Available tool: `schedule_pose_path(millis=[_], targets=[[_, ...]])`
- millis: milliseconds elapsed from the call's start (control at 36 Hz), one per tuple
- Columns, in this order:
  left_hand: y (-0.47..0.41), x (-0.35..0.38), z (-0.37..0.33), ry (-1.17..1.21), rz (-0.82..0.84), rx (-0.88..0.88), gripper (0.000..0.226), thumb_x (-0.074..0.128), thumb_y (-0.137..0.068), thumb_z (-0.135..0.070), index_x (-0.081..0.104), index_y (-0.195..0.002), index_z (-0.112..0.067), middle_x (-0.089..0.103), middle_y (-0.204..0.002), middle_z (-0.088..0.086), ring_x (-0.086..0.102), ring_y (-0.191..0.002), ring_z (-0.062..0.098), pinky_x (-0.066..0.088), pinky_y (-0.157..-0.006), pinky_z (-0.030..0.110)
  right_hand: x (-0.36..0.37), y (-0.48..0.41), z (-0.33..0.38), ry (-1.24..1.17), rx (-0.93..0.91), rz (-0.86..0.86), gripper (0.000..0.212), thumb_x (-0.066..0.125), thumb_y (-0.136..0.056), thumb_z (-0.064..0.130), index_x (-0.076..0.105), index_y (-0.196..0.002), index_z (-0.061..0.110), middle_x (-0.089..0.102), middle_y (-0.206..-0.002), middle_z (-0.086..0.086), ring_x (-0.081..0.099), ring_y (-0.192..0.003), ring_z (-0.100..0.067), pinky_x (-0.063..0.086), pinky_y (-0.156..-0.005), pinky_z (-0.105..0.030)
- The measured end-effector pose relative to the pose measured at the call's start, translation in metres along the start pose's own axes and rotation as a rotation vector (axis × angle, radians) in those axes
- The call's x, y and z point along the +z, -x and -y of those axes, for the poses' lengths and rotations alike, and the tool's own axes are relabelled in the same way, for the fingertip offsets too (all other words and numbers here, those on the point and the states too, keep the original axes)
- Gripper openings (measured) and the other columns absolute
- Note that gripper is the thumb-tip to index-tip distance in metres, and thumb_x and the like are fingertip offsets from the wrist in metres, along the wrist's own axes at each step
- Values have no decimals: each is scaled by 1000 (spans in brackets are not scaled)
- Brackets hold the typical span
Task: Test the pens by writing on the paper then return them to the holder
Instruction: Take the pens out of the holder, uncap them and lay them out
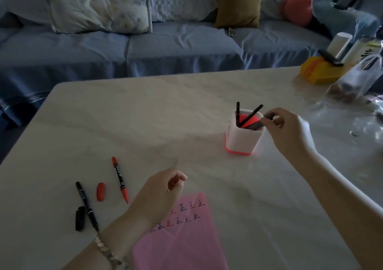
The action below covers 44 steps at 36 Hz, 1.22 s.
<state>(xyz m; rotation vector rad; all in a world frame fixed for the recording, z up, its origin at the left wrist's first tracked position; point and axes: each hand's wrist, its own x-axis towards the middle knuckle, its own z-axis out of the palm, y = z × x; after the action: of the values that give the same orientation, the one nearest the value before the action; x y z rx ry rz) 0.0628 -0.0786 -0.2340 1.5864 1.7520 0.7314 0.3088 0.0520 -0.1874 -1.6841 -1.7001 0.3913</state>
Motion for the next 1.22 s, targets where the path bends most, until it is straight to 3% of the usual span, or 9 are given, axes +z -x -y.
schedule_pose_path(millis=[83, 250, 444, 528, 639, 722, 861, 1056, 1222], targets=[[1, -1, -1, -5, -9, 4, 17, 45, -92, -21, 59, -91, -32, 58, -80, -11, 53, -72, 2, 41, -63, 9, 1, 3, 2, -54, -22, -20, 8, 59, -86, 24, 64, -86, 17, 62, -65, 1, 51, -59, -12, 38, -56, -25], [-3, -3, -2, -43, -48, 88, 20, 49, -91, -15, 56, -89, -34, 63, -80, -3, 58, -71, 11, 48, -67, 24, -5, 28, 29, -280, -207, -127, 6, 61, -84, 20, 62, -89, 18, 66, -86, -5, 62, -76, -23, 52, -65, -35], [6, -6, -14, 22, -138, 211, 52, 39, -85, -56, 28, -132, -39, 37, -118, -27, 35, -112, -13, 31, -86, -1, 7, 80, 63, -769, -126, 47, 7, 57, -86, 13, 60, -80, 16, 58, -57, 2, 51, -47, -8, 45, -47, -19], [16, -11, -15, 67, -93, 257, 32, 36, -84, -61, 37, -115, -50, 52, -101, -27, 51, -98, -7, 41, -80, 5, 18, 96, 70, -913, -18, 129, 8, 55, -81, 17, 59, -78, 11, 56, -53, 0, 50, -46, -11, 45, -44, -21], [30, -15, -16, 93, -67, 269, 12, 42, -92, -34, 54, -95, -35, 55, -71, -4, 51, -61, 9, 41, -53, 20, 34, 111, 77, -1113, 223, 307, 23, 53, -74, 26, 57, -78, 4, 51, -49, 2, 47, -43, -12, 39, -41, -20], [38, -16, -14, 60, -77, 253, 14, 41, -94, -30, 55, -96, -29, 46, -60, -8, 44, -55, 4, 34, -51, 13, 45, 123, 82, -1049, 254, 484, 14, 56, -81, 17, 61, -79, 4, 49, -50, -1, 43, -46, -15, 36, -45, -22], [47, -13, -6, -49, -73, 230, 21, 33, -96, -33, 53, -101, -28, 56, -83, -14, 54, -79, 0, 45, -70, 18, 62, 143, 91, -889, 193, 604, 22, 50, -91, 11, 61, -74, 2, 50, -48, -1, 43, -43, -12, 36, -44, -21], [54, -5, 9, -104, -78, 256, 24, 28, -95, -38, 48, -105, -27, 60, -76, -11, 52, -61, 5, 41, -56, 21, 80, 156, 92, -879, 310, 586, 21, 48, -92, 14, 53, -75, 2, 45, -45, 7, 38, -41, -5, 34, -43, -15], [57, -9, 19, -95, -2, 170, 43, 18, -84, -54, 38, -116, -33, 45, -53, -8, 49, -51, 0, 35, -48, 16, 85, 157, 91, -831, 219, 627, 19, 47, -92, 14, 54, -78, 5, 46, -49, 7, 39, -46, -5, 34, -46, -17]])
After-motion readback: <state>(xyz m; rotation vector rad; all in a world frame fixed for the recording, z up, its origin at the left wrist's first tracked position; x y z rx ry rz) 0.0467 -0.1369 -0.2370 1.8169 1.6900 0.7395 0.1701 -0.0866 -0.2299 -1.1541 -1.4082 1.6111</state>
